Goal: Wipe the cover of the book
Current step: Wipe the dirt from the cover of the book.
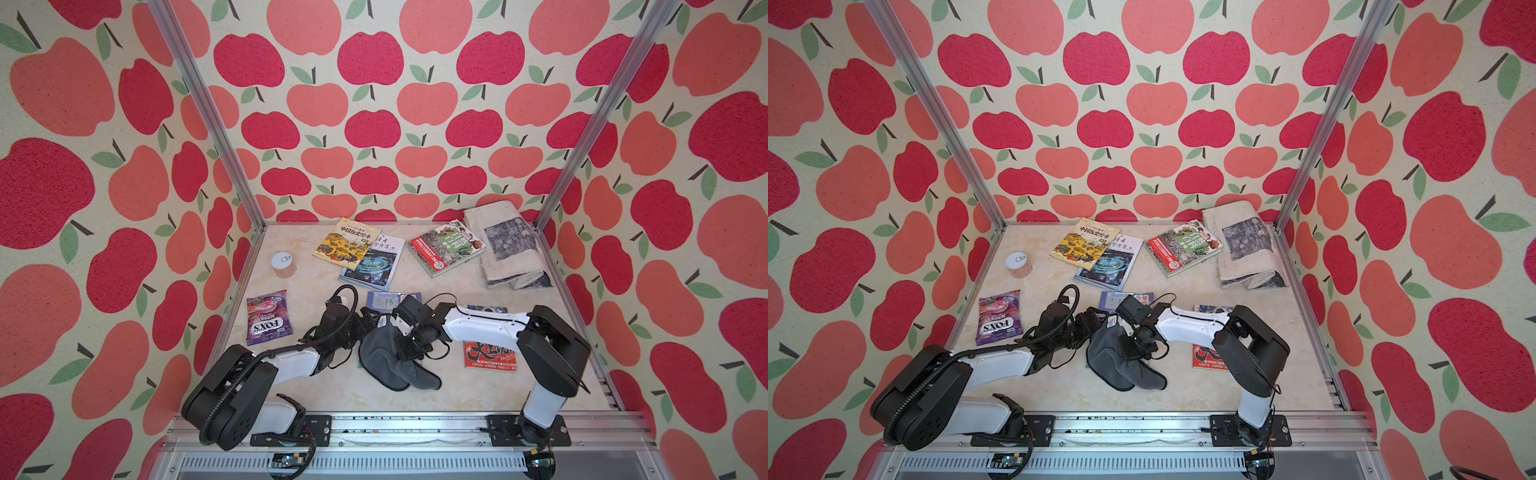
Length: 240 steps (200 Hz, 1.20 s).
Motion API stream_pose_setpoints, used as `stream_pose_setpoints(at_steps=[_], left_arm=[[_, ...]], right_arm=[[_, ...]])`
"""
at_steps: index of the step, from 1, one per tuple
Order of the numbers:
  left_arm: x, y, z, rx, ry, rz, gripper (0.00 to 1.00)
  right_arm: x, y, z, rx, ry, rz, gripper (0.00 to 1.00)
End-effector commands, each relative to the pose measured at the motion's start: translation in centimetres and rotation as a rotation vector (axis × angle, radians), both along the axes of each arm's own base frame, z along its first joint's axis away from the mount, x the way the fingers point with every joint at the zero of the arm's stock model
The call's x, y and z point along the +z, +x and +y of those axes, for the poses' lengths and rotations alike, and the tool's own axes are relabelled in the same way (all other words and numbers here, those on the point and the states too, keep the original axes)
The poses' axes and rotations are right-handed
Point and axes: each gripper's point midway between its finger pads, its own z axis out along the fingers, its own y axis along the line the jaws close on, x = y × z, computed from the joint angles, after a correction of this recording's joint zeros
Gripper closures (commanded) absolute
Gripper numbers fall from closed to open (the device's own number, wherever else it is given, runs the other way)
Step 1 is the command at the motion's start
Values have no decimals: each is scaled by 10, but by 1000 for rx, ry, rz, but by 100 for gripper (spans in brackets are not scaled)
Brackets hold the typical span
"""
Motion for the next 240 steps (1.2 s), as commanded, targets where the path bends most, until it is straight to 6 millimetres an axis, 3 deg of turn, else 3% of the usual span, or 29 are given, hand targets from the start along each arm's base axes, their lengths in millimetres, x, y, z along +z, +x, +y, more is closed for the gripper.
stream_pose_setpoints(at_steps=[1, 70, 86, 103, 131, 135, 141, 171, 200, 221, 240], left_arm=[[7, -2, 0, 0, -11, -2, 1], [13, -12, 13, 20, 15, -4, 1], [13, -12, 15, 27, 18, -2, 1], [15, -13, 19, 42, 25, -4, 1], [23, -12, 32, 82, 30, -25, 1], [9, -19, 38, 87, 49, 5, 1], [13, -19, 41, 96, 42, -10, 1], [15, -19, 49, 106, 37, -14, 1], [12, -19, 55, 119, 36, -9, 1], [10, -17, 60, 132, 31, -12, 1], [10, -14, 59, 128, 25, -16, 1]], right_arm=[[1, 33, 8, -11, 28, -17, 100], [12, 135, 14, -98, 38, -63, 100], [10, 152, 19, -86, 7, -75, 100], [8, 158, 31, -74, 18, -68, 100], [4, 137, 49, -30, 30, -58, 100], [3, 132, 52, -20, 30, -57, 100], [1, 124, 55, -6, 28, -53, 100], [-12, 61, 60, 77, 15, -14, 100], [-15, 6, 48, 89, 21, 12, 100], [-13, -3, 37, 74, 15, 0, 100], [-10, 14, 37, 66, -5, -37, 100]])
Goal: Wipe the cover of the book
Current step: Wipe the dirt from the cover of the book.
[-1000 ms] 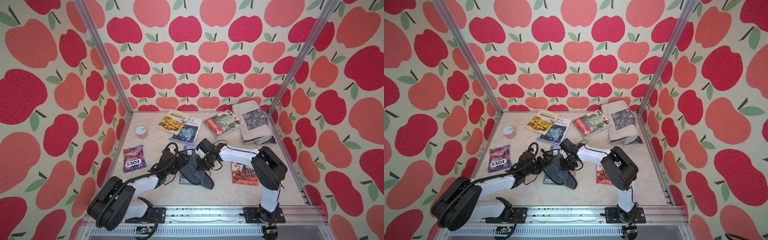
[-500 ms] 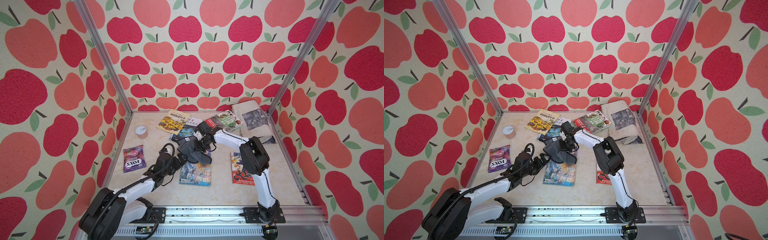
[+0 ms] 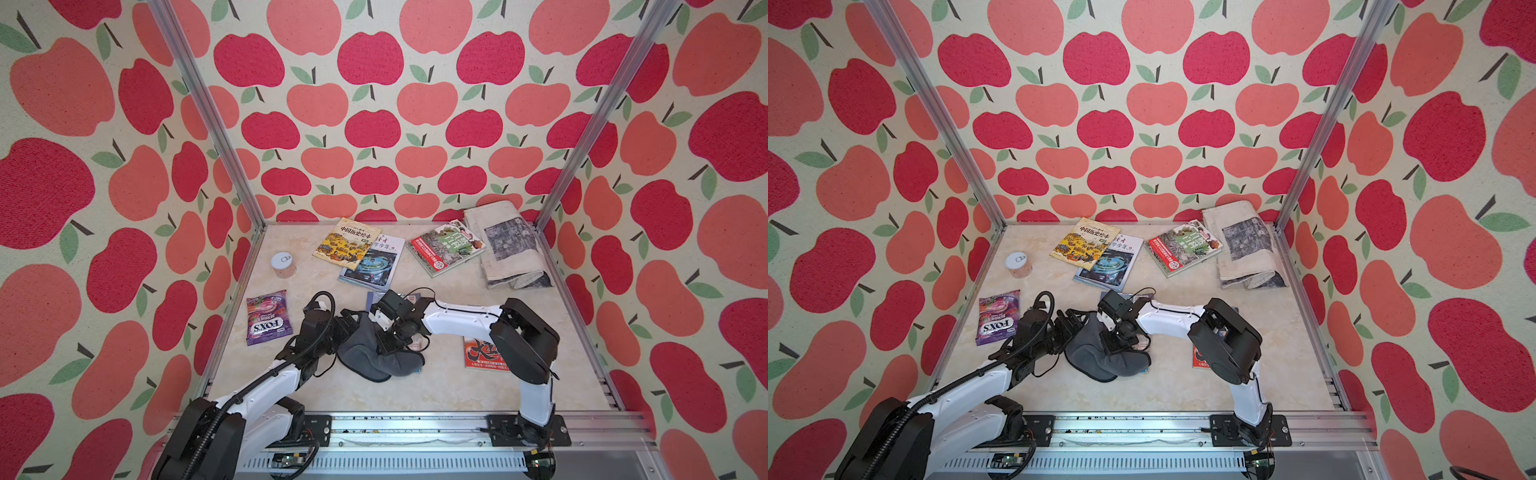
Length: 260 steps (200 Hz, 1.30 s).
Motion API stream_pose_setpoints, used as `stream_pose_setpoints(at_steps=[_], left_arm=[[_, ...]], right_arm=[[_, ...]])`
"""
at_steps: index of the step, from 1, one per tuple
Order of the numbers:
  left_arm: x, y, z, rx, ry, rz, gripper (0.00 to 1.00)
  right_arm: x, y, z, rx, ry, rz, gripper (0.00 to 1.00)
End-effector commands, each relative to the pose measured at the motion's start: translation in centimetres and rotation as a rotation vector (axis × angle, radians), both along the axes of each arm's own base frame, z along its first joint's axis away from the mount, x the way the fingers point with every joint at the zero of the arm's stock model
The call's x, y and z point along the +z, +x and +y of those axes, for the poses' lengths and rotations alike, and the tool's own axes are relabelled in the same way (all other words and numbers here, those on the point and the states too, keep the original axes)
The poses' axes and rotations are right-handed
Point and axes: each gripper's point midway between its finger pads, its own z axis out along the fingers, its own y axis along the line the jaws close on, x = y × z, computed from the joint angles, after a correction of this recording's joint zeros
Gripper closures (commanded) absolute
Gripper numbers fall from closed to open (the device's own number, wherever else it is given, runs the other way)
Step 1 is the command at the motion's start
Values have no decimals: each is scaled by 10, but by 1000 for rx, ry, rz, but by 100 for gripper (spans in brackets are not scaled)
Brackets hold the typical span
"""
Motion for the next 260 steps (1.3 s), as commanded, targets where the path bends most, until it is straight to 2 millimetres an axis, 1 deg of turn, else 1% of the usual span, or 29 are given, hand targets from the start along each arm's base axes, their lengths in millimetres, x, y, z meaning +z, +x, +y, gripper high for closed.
stream_pose_setpoints(at_steps=[1, 17, 32, 48, 63, 68, 76, 89, 97, 109, 124, 129, 135, 151, 172, 178, 181, 189, 203, 229, 243, 260], left_arm=[[-4, -1, 0, -24, 10, -8, 1], [-5, 0, -3, -35, -3, -4, 1], [-4, -1, -7, -44, -20, -3, 1], [-5, -4, -7, -46, -26, 3, 1], [-3, -7, -5, -40, -20, -1, 1], [-2, -7, -5, -38, -18, -5, 1], [0, -8, -3, -34, -14, -8, 1], [2, -10, -2, -29, -9, -12, 1], [1, -11, -1, -30, -6, -11, 1], [2, -12, -1, -29, -5, -11, 1], [0, -12, 0, -26, -1, -9, 1], [-1, -12, 0, -26, 1, -9, 1], [-1, -12, 0, -26, 4, -7, 1], [-4, -10, -1, -29, 8, -5, 1], [-7, -6, -8, -47, 5, 3, 1], [-6, -4, -11, -55, 0, -3, 1], [-10, -4, -12, -59, 5, 13, 1], [-12, -2, -16, -69, 3, 19, 1], [-14, 1, -22, -81, -2, 20, 1], [-15, 4, -30, -94, -1, 20, 1], [-14, 4, -35, -104, -4, 17, 1], [-15, 2, -42, -122, -2, 21, 1]], right_arm=[[-9, 20, -16, -67, -68, -12, 100], [-8, 49, -8, -88, -61, -27, 100], [-9, 85, -4, -124, -59, -38, 100], [-5, 125, 1, -162, -55, -61, 100], [-1, 154, 7, -186, -51, -73, 100], [-3, 161, 6, -194, -59, -75, 100], [1, 173, 9, -206, -53, -86, 100], [4, 183, 11, -217, -48, -89, 100], [5, 185, 9, -222, -49, -85, 100], [7, 181, 4, -222, -49, -85, 100], [6, 173, -11, -230, -56, -91, 100], [1, 169, -20, -238, -68, -84, 100], [1, 167, -29, -250, -69, -88, 100], [-10, 161, -61, -294, -100, -71, 100], [-20, 163, -101, -370, -128, -51, 100], [-20, 165, -109, -387, -127, -47, 100], [-21, 165, -113, -395, -129, -45, 100], [-19, 167, -121, -409, -134, -50, 100], [-15, 169, -125, -402, -136, -64, 100], [-12, 165, -121, -384, -137, -58, 100], [-10, 155, -117, -362, -142, -60, 100], [-8, 135, -116, -330, -158, -76, 100]])
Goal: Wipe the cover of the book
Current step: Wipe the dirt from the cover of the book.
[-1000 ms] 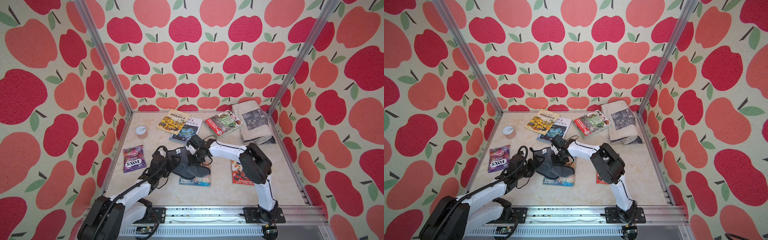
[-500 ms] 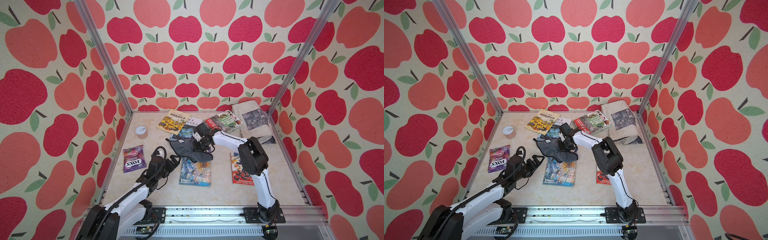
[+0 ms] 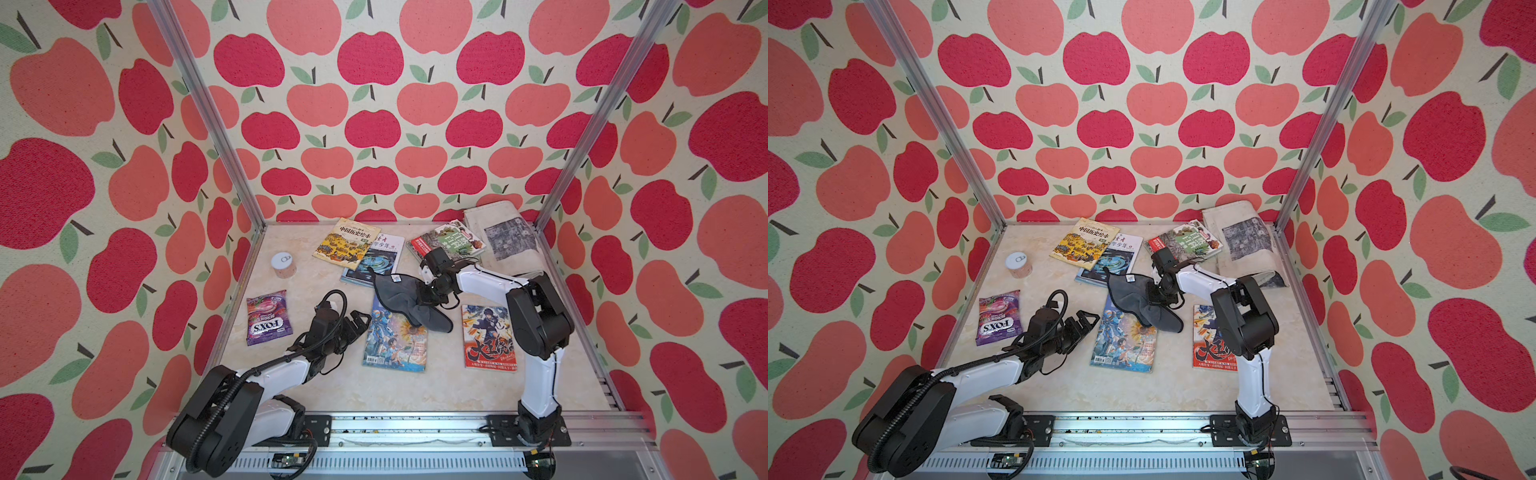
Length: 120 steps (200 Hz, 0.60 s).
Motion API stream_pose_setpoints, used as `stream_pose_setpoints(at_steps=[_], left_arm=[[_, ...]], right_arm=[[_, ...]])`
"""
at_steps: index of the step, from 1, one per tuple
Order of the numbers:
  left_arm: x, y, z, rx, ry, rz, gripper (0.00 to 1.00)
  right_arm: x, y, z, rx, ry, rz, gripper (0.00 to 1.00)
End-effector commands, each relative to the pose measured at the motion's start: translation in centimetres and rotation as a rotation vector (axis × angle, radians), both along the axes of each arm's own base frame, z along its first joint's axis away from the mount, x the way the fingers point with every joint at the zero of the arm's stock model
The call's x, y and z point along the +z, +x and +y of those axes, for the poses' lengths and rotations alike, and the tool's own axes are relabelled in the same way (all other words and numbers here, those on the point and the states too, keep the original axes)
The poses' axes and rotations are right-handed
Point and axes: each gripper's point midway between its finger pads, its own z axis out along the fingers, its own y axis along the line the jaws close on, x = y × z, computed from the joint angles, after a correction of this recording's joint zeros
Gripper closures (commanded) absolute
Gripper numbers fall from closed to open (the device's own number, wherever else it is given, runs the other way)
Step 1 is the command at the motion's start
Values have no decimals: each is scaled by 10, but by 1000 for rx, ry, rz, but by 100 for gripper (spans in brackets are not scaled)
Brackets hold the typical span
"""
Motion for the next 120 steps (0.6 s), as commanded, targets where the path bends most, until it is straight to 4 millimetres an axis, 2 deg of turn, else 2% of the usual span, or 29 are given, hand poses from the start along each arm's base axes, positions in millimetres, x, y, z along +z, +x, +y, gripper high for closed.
stream_pose_setpoints(at_steps=[1, 54, 84, 93, 96, 103, 120], left_arm=[[1, 1, -9, -16, 0, 2, 1], [-5, -2, -12, -16, 3, 16, 1], [-10, -2, -14, -27, 5, 30, 1], [-12, -3, -15, -33, 7, 35, 1], [-1, 5, -19, -33, -6, 12, 1], [1, 7, -21, -36, -9, 7, 1], [1, 8, -23, -41, -13, 5, 1]], right_arm=[[-9, -40, -10, 57, -93, 36, 100], [-7, -112, -25, 71, -116, 47, 100], [-8, -150, -23, 91, -113, 63, 100], [-9, -158, -21, 100, -116, 70, 100], [-10, -161, -21, 104, -117, 72, 100], [-11, -165, -19, 112, -117, 75, 100], [-10, -165, -13, 126, -106, 67, 100]])
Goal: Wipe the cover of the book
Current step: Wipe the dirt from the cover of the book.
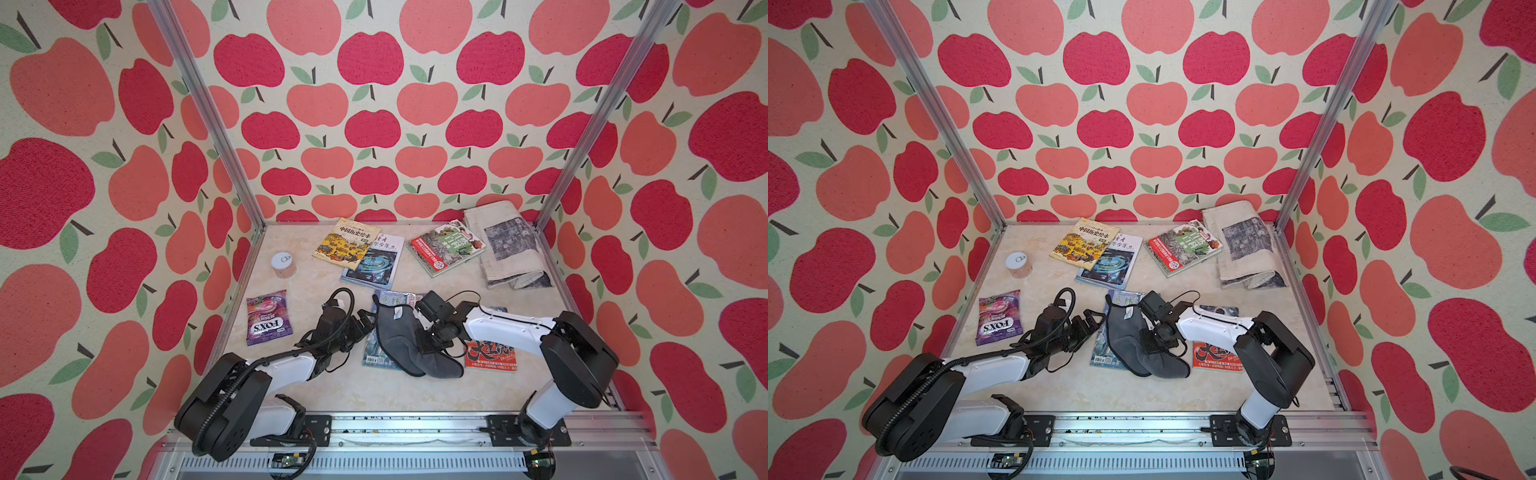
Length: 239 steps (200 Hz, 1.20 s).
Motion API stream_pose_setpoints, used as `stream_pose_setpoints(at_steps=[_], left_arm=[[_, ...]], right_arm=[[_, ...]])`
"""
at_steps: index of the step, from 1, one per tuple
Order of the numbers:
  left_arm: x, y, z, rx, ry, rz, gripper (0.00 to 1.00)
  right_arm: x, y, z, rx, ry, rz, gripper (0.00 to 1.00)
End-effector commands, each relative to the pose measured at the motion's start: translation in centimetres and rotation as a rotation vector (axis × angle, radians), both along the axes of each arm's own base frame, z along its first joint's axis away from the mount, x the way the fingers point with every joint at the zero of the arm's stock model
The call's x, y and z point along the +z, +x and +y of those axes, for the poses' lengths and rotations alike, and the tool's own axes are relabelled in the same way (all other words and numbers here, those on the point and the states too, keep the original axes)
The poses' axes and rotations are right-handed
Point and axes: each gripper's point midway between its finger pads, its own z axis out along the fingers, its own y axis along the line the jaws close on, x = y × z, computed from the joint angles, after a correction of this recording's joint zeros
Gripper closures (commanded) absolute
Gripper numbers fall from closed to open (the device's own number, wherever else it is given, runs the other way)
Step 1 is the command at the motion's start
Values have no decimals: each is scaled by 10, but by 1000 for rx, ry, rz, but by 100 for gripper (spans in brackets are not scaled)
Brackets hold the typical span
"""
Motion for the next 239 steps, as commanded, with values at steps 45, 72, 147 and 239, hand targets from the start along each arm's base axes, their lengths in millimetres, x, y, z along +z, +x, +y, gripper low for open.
stream_pose_setpoints(at_steps=[45, 72, 147, 239], left_arm=[[-5, 1, -13, -30, -19, 29, 1], [-7, -1, -17, -39, -23, 35, 1], [0, -11, -13, -19, -22, 25, 1], [24, -14, 48, 100, 43, -22, 1]], right_arm=[[3, 27, 36, 28, 16, 4, 100], [8, 66, 60, 33, 56, -4, 100], [15, 163, 104, 59, 62, -40, 100], [-9, 88, 120, 143, 106, 67, 100]])
